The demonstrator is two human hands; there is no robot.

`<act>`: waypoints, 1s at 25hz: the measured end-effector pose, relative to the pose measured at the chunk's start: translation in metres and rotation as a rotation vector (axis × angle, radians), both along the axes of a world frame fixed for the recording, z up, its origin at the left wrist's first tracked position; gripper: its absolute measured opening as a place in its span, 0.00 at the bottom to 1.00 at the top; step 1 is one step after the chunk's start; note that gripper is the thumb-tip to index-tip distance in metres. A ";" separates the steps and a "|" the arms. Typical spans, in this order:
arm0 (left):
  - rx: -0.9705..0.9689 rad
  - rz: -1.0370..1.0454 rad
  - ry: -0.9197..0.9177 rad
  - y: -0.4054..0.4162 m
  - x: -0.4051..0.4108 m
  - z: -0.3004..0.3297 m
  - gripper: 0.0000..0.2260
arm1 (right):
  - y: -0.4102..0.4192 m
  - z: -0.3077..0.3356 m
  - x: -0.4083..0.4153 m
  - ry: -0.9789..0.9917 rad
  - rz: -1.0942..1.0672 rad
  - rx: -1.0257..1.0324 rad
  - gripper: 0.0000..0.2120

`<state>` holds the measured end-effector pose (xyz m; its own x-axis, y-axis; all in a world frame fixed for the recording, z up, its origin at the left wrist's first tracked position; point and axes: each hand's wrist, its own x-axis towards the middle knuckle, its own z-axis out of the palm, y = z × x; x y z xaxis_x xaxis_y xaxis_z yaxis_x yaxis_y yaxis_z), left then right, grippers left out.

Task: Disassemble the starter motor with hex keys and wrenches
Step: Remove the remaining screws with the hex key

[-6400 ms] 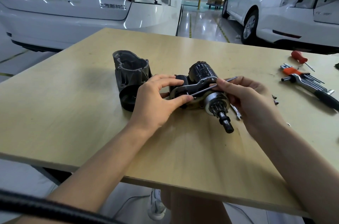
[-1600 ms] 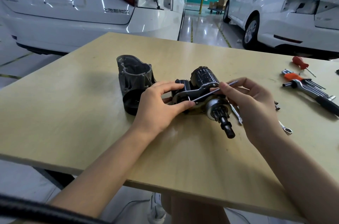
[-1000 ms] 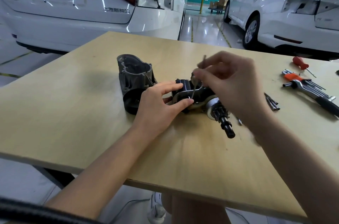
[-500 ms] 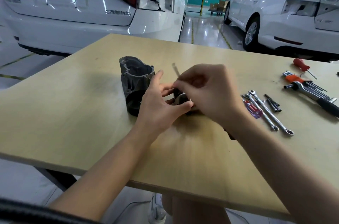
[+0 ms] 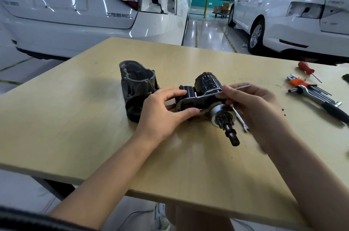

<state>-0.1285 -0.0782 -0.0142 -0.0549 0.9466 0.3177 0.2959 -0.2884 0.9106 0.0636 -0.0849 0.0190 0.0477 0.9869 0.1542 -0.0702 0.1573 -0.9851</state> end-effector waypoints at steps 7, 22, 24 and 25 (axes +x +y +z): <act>0.008 0.005 0.006 0.000 0.000 0.000 0.22 | -0.006 0.001 -0.005 -0.063 -0.025 0.036 0.07; 0.010 0.011 -0.002 0.001 0.000 -0.001 0.23 | -0.007 -0.001 -0.007 -0.099 -0.010 0.052 0.06; 0.014 0.016 0.002 0.001 0.000 -0.002 0.23 | -0.007 -0.001 -0.007 -0.106 -0.006 0.054 0.06; 0.017 0.017 0.004 0.001 0.000 -0.002 0.23 | -0.007 -0.001 -0.007 -0.110 -0.007 0.052 0.05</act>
